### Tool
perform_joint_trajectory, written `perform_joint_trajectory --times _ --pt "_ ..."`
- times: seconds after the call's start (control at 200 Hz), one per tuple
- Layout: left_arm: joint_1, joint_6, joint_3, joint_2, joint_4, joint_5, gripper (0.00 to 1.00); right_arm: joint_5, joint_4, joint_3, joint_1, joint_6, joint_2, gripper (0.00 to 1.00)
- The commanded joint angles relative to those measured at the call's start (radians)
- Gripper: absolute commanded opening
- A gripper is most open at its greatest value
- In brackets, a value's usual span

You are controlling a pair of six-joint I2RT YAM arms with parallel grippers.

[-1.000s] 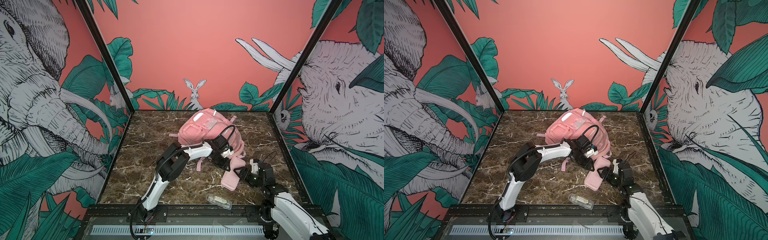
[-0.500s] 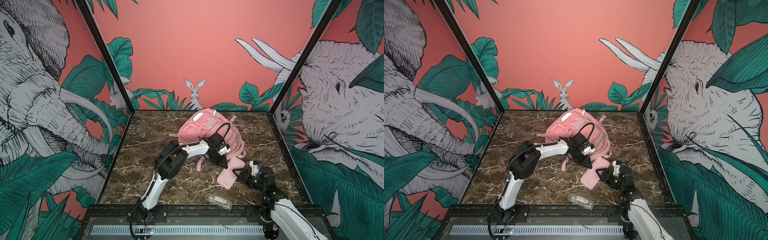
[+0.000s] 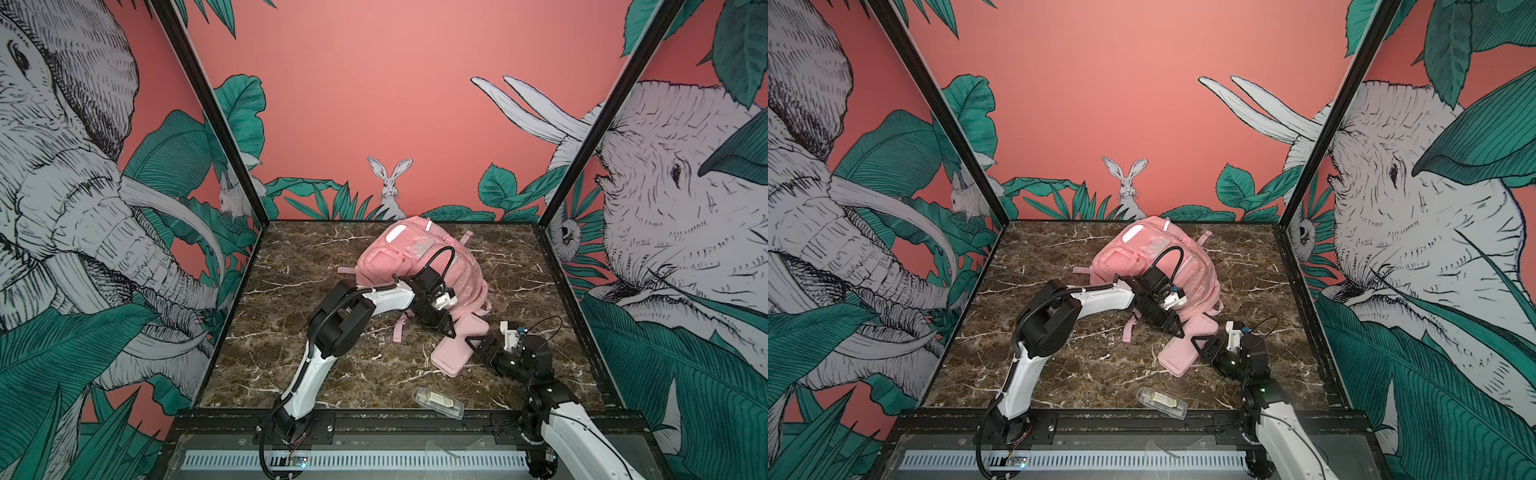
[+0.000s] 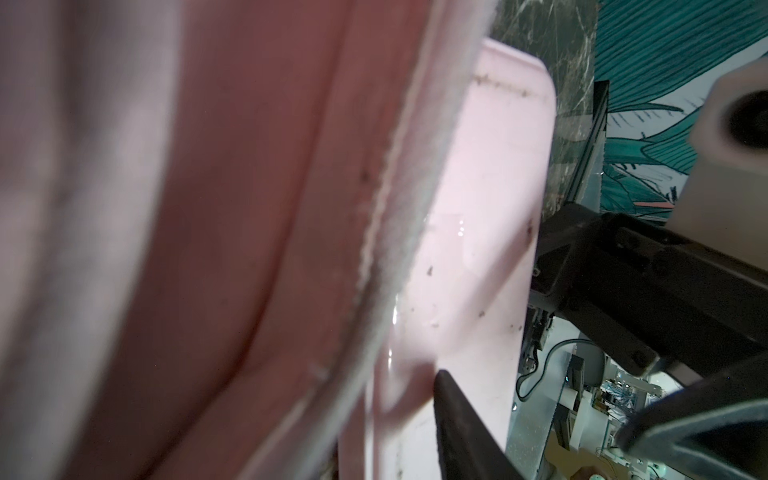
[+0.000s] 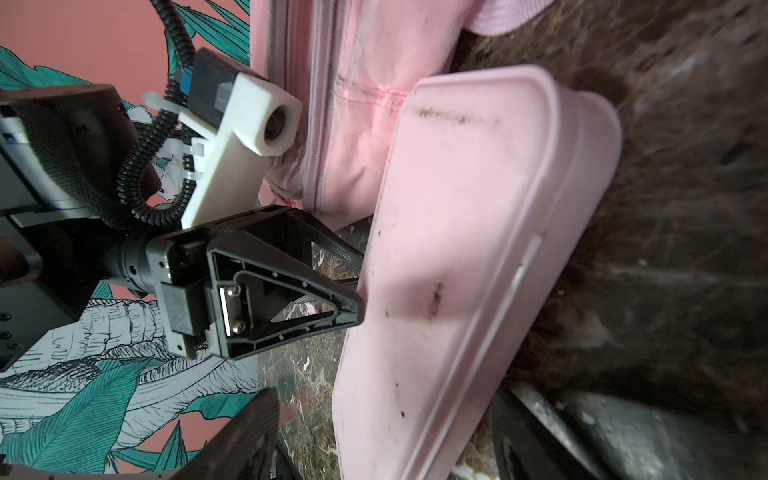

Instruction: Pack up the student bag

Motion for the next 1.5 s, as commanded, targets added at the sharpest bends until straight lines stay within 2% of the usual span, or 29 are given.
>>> perform_joint_trajectory --times 0.0,0.475,0.985,1.205,1.365,1.495 --pt "0.007 -0.020 -0.042 0.012 -0.018 -0.020 0.45 -0.020 0.166 0.001 0.002 0.003 -0.007 0.78" --pt "0.009 -0.035 -0.047 0.023 0.017 0.053 0.48 0.002 0.291 -0.003 0.003 0.026 0.083 0.79" --pt "0.010 -0.046 -0.063 0.019 0.042 0.074 0.48 -0.035 0.506 0.080 0.031 0.005 0.366 0.76" --pt "0.010 -0.043 -0.070 0.019 0.031 0.064 0.35 -0.026 0.518 0.091 0.046 0.005 0.383 0.75" --pt "0.010 -0.048 -0.077 0.018 0.038 0.066 0.35 -0.009 0.448 0.111 0.050 -0.021 0.347 0.75" --pt "0.010 -0.058 -0.080 0.009 0.055 0.078 0.35 -0.011 0.413 0.130 0.054 -0.044 0.398 0.73"
